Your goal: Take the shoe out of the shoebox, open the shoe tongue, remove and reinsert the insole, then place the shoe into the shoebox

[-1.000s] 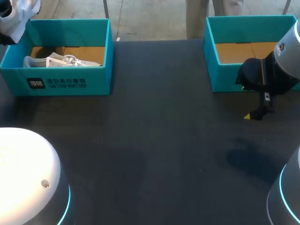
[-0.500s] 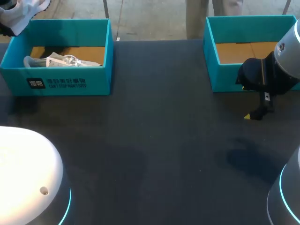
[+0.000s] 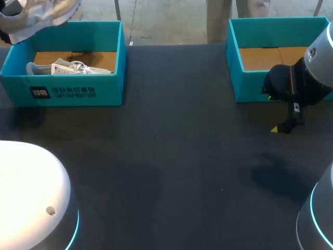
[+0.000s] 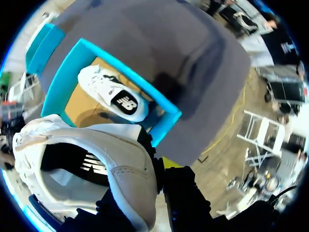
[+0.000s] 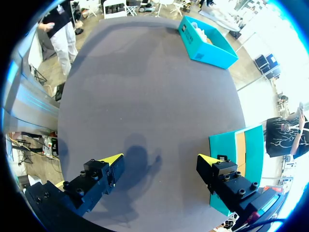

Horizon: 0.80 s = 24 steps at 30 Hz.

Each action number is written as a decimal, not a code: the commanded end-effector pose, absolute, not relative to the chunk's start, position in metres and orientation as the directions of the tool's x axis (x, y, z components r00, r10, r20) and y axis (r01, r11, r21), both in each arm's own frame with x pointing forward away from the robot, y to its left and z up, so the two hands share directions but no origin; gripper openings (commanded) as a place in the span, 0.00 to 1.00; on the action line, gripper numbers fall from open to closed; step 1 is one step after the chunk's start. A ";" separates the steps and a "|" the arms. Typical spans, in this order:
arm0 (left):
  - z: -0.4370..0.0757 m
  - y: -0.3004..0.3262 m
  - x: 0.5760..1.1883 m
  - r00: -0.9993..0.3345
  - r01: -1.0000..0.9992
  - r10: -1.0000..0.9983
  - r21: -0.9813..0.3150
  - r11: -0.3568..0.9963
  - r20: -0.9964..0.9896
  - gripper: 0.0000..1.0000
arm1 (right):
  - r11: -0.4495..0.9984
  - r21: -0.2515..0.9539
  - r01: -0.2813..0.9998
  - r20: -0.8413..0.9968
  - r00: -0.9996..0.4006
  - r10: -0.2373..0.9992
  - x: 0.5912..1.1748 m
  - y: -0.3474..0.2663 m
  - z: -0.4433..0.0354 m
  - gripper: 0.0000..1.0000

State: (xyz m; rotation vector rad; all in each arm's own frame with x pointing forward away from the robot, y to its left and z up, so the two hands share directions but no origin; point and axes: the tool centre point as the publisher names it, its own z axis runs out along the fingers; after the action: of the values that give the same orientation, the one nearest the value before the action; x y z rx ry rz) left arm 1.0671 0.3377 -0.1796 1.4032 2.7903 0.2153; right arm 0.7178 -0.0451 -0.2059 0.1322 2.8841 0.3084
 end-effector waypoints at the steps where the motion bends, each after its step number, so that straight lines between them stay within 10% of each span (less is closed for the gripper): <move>1: -0.170 0.339 1.068 -0.423 0.906 0.901 0.082 0.416 0.095 0.00 | 0.974 0.217 0.065 -0.226 -0.967 0.115 0.718 -0.045 -0.207 1.00; 24: -0.161 0.343 1.078 -0.344 0.939 0.934 0.034 0.342 0.095 0.00 | 0.974 0.217 0.065 -0.226 -0.967 0.115 0.718 -0.045 -0.207 1.00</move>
State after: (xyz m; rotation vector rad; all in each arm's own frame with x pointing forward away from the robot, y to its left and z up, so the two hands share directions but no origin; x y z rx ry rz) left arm 1.0775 0.3421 -0.1628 1.8284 2.6219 0.1325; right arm 0.7178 -0.0451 -0.2059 0.1321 2.8841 0.3084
